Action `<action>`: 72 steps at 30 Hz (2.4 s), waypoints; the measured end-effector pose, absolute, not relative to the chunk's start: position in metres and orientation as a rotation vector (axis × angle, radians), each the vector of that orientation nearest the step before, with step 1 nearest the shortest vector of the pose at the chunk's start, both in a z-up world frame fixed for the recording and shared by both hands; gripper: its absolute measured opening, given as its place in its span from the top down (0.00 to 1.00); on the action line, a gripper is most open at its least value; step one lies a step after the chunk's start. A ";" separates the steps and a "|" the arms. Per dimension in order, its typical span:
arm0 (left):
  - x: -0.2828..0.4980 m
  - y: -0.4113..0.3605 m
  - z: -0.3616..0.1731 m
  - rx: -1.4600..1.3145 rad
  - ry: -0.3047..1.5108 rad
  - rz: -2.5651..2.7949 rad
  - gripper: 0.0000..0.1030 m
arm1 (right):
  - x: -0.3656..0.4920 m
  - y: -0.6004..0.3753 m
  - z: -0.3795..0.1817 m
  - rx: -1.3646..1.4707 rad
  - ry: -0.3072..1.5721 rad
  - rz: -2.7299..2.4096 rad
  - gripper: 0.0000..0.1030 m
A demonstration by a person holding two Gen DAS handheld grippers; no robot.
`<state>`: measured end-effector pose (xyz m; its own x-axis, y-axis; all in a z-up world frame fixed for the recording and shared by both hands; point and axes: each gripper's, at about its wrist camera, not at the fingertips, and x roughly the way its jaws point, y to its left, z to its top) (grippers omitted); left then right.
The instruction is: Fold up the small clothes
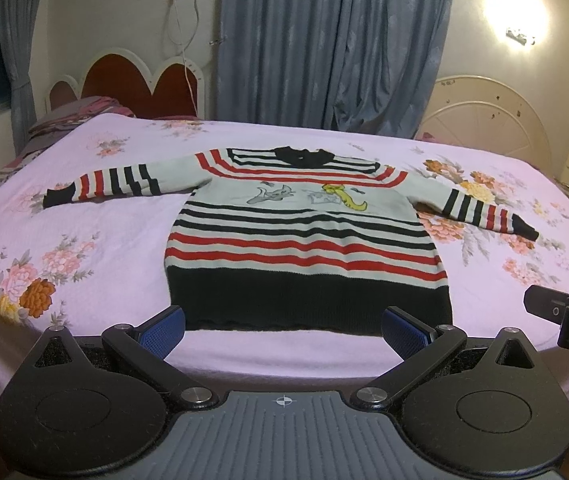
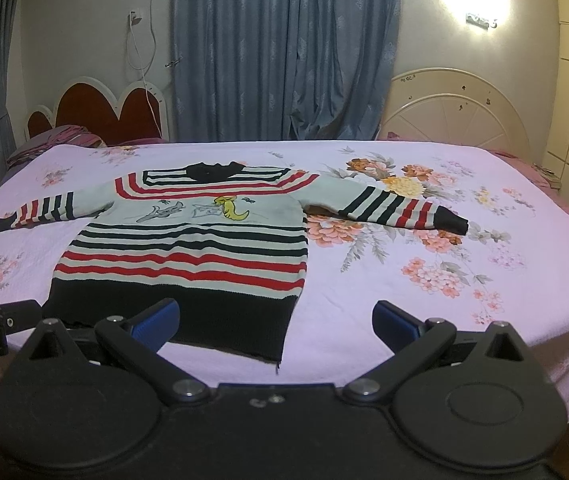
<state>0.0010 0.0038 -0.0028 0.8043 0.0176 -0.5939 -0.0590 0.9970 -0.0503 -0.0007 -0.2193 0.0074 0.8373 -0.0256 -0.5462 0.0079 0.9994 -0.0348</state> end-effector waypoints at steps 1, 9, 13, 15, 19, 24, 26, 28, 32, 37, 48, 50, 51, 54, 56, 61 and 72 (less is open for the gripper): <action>0.001 0.005 -0.002 -0.068 0.636 0.041 0.00 | -0.001 -0.219 0.007 -0.032 0.578 -0.018 0.01; 0.000 0.006 -0.004 -0.069 0.637 0.042 0.00 | -0.001 -0.217 0.007 -0.034 0.579 -0.016 0.01; 0.000 0.007 -0.004 -0.069 0.640 0.043 0.00 | -0.001 -0.217 0.007 -0.032 0.579 -0.016 0.01; 0.000 0.008 -0.005 -0.067 0.642 0.045 0.00 | -0.001 -0.217 0.007 -0.033 0.578 -0.017 0.01; 0.001 0.009 -0.007 -0.068 0.647 0.046 0.00 | 0.000 -0.215 0.006 -0.031 0.580 -0.018 0.01; 0.007 0.011 -0.010 -0.065 0.666 0.054 0.00 | 0.004 -0.211 0.001 -0.024 0.583 -0.018 0.01; 0.012 0.011 -0.010 -0.060 0.670 0.056 0.00 | 0.008 -0.207 -0.002 -0.022 0.584 -0.020 0.01; 0.018 0.013 -0.009 -0.075 0.663 0.052 0.00 | 0.014 -0.209 -0.004 -0.016 0.586 -0.023 0.01; 0.039 0.021 -0.009 -0.124 0.661 0.055 0.00 | 0.026 -0.209 -0.003 -0.013 0.584 -0.035 0.01; 0.071 0.028 -0.013 -0.146 0.644 0.012 0.00 | 0.052 -0.208 -0.003 0.001 0.579 -0.056 0.01; 0.162 0.037 -0.012 -0.111 0.622 -0.102 0.00 | 0.130 -0.194 -0.003 0.036 0.550 -0.119 0.01; 0.176 0.039 -0.014 -0.104 0.636 -0.126 0.00 | 0.141 -0.190 -0.004 0.037 0.548 -0.131 0.01; 0.182 0.040 -0.016 -0.102 0.643 -0.126 0.00 | 0.145 -0.189 -0.004 0.037 0.547 -0.137 0.01; 0.199 0.043 -0.020 -0.103 0.661 -0.111 0.00 | 0.158 -0.189 -0.006 0.038 0.555 -0.160 0.01; 0.207 0.042 -0.022 -0.106 0.667 -0.122 0.00 | 0.165 -0.192 -0.005 0.038 0.548 -0.183 0.01; 0.232 0.025 -0.027 -0.081 0.617 -0.105 0.00 | 0.184 -0.221 -0.003 0.073 0.505 -0.255 0.03; 0.319 -0.034 -0.060 -0.132 0.708 -0.112 0.00 | 0.272 -0.355 -0.043 0.279 0.519 -0.408 0.47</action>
<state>0.3185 -0.0335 -0.0601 0.7545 -0.1470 -0.6396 0.0579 0.9857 -0.1582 0.2720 -0.3550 -0.0431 0.7912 -0.3049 -0.5301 0.4436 0.8828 0.1544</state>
